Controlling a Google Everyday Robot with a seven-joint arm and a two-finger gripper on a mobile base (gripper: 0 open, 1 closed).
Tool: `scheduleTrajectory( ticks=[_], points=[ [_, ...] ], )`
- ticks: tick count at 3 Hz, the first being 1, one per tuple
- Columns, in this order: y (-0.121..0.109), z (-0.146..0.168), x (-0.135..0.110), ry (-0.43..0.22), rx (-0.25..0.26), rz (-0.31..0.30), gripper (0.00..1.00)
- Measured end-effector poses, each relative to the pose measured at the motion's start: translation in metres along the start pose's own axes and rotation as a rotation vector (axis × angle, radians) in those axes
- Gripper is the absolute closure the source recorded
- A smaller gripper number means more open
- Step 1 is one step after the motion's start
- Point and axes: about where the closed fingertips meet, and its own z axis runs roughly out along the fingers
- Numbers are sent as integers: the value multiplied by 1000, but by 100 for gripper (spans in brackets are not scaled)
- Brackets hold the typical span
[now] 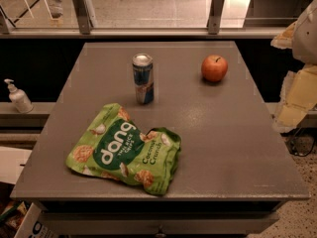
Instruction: Pick redbull can
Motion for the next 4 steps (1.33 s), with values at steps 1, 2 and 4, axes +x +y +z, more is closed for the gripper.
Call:
scheduleTrajectory(
  ticks=[1,2,4],
  points=[
    [0,0,0,0,0,0,0],
    [-3,4,0,-18,-2,0,0],
    [-35,76,-49,-345,-59,0,0]
  ],
)
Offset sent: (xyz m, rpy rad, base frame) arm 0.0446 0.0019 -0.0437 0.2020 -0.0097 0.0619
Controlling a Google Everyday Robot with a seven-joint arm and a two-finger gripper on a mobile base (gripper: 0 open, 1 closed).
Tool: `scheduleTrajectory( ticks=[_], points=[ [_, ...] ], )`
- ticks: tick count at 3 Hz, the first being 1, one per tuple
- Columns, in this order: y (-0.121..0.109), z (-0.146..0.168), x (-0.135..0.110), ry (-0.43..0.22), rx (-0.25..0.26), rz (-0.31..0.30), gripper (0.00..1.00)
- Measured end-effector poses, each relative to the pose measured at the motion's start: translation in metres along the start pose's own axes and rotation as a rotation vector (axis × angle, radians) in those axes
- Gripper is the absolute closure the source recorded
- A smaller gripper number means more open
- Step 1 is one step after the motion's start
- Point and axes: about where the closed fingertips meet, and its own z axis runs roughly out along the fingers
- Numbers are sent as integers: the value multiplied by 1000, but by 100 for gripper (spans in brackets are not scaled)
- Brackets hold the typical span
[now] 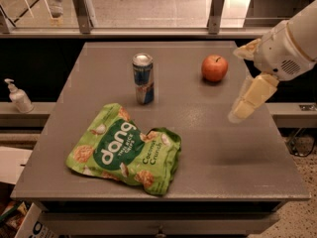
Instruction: Pick redbull can
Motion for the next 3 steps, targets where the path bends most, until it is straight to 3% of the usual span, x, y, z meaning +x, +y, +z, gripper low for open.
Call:
scheduleTrajectory(
  ticks=[1,2,3],
  points=[
    [-4,31,-56,-230,-58,6,0],
    [-2,41,-104,-426,-134,29,0],
    [1,40,-112,-448,-149,34,0]
  ],
)
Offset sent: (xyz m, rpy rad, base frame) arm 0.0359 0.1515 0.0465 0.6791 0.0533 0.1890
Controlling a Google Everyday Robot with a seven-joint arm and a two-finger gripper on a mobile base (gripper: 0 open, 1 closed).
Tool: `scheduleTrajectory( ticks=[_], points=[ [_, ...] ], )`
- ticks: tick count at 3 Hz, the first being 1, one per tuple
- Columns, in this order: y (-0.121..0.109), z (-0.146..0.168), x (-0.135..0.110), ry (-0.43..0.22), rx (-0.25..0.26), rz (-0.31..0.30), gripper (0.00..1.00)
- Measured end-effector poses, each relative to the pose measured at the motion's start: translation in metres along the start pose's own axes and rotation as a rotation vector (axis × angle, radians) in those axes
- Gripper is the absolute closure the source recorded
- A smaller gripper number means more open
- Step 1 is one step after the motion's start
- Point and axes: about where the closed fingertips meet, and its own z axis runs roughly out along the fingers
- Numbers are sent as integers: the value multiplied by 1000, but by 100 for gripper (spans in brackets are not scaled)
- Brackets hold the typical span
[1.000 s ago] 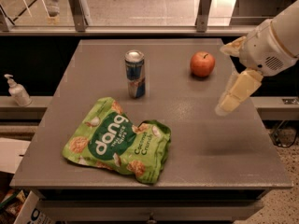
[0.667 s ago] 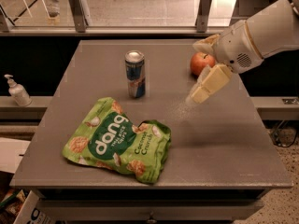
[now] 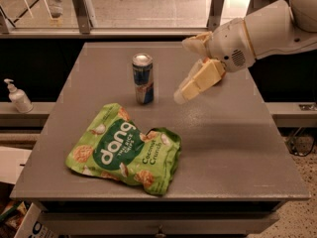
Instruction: Pick redbull can
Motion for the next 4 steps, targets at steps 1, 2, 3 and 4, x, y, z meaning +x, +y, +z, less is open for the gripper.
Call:
scheduleTrajectory(
  ticks=[1,2,3,4],
  points=[
    [0,1,1,-19,-8,2,0],
    [4,15,5,-67,-12,-5,0],
    [3,37,12,-118,-15,-29,0],
    [-8,64,14,-141,-3,-50,0]
  ],
)
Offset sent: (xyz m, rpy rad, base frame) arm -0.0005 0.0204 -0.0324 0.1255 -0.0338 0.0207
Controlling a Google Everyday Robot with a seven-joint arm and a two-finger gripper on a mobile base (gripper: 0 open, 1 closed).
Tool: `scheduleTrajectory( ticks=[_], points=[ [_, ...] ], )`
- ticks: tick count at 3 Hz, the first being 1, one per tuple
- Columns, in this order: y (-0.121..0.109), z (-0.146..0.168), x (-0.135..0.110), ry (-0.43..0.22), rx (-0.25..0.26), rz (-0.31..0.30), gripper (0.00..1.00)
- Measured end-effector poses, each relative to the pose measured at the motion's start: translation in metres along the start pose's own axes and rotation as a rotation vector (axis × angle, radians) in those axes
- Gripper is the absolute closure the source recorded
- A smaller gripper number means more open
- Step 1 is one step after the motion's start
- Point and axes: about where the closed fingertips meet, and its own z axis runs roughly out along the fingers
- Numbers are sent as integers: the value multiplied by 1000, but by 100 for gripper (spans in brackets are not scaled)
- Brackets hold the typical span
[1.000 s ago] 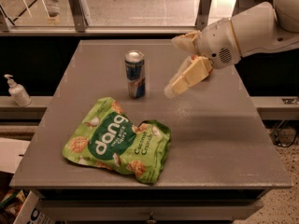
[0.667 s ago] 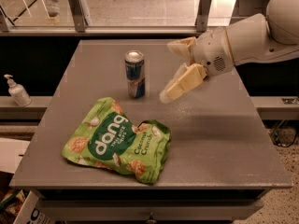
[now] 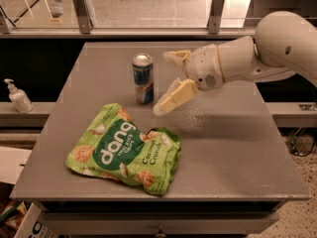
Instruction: Pick redbull can
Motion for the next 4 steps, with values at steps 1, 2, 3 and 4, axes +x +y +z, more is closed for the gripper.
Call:
scheduleTrajectory(
  ticks=[1,2,3,4],
  points=[
    [-19,31,2,-10,2,-14,0],
    [-31,60,-5,-38,-17,-26,19],
    [-29,79,-7,-63,-33,-12,42],
    [-31,80,-12,-86,-27,2,65]
  ],
)
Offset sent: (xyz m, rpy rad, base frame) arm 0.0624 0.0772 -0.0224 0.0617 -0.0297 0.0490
